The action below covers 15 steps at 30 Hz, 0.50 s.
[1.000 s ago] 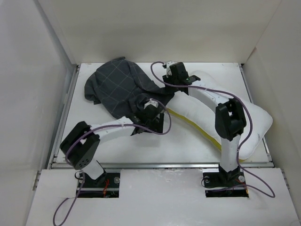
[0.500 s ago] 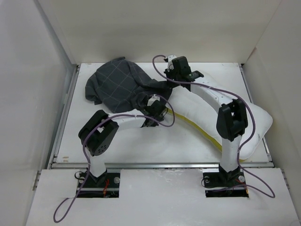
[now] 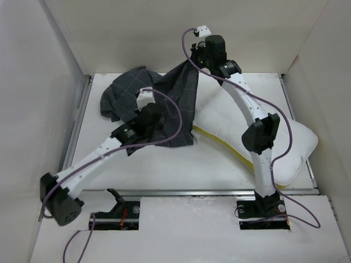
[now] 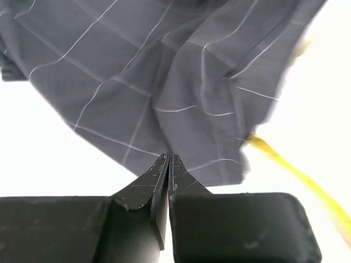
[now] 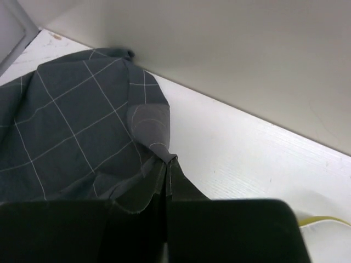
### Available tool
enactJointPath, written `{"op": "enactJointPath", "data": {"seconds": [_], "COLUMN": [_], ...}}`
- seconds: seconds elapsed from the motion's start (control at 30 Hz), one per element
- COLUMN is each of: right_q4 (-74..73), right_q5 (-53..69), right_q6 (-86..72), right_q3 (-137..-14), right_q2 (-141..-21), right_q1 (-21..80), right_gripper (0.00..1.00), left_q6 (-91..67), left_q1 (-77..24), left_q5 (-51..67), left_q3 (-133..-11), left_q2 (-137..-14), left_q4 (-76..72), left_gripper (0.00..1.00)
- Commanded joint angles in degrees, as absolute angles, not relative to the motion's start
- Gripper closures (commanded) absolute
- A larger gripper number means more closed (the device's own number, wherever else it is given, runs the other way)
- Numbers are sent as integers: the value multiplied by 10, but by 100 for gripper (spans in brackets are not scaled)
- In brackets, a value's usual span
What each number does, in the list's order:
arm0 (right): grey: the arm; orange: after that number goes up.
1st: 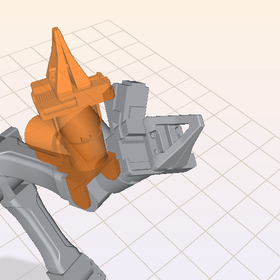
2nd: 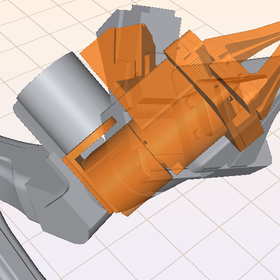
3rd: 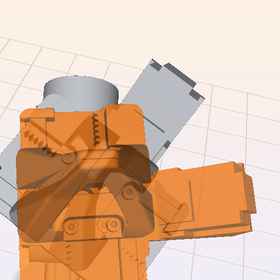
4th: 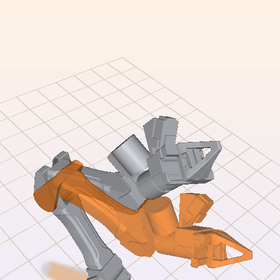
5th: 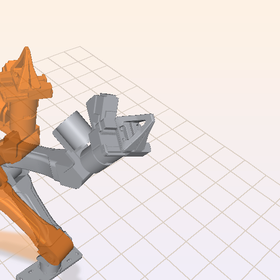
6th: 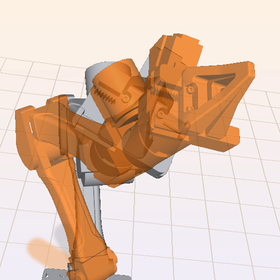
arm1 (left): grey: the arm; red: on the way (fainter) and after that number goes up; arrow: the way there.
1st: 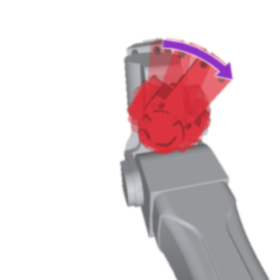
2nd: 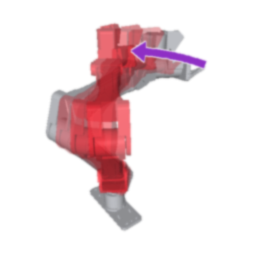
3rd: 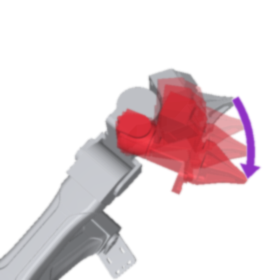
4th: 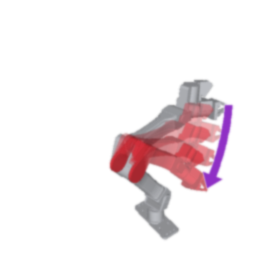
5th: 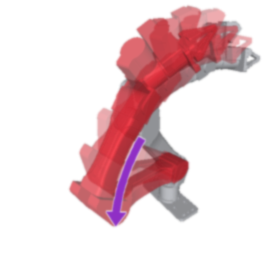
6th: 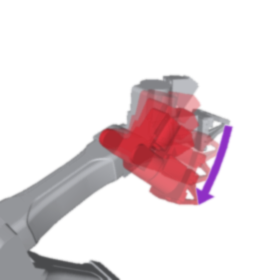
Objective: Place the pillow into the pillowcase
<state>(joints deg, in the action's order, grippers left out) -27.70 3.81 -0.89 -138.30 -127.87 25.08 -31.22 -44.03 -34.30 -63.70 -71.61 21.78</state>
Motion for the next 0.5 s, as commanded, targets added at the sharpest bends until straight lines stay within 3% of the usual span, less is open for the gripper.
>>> {"op": "enactJointPath", "data": {"seconds": [0.0,0.17,0.2,0.23,0.27,0.3,0.33,0.37,0.47], "right_q4": [-224,-204,-204,-211,-231,-244,-254,-254,-228], "right_q5": [21,-27,-39,-52,-52,-52,-52,-40,9], "right_q6": [-17,-41,-41,-41,-41,-41,-41,-41,-41], "right_q3": [-1398,-1390,-1398,-1407,-1430,-1439,-1439,-1414,-1316], "right_q2": [-1281,-1337,-1349,-1360,-1370,-1375,-1370,-1357,-1254], "right_q1": [232,192,184,171,165,165,159,159,164], "right_gripper": [100,100,100,93,77,52,24,0,0], "left_q6": [-298,-330,-336,-336,-346,-353,-366,-366,-366], "left_q1": [-445,-457,-457,-457,-450,-438,-412,-396,-296], "left_q5": [-295,-232,-232,-241,-261,-267,-277,-285,-274], "left_q3": [-596,-549,-548,-556,-567,-581,-611,-627,-680], "left_q2": [-666,-697,-707,-716,-726,-743,-752,-760,-801], "left_q4": [230,220,220,214,219,224,224,224,210], "left_gripper": [100,100,98,87,50,20,0,0,0]}}
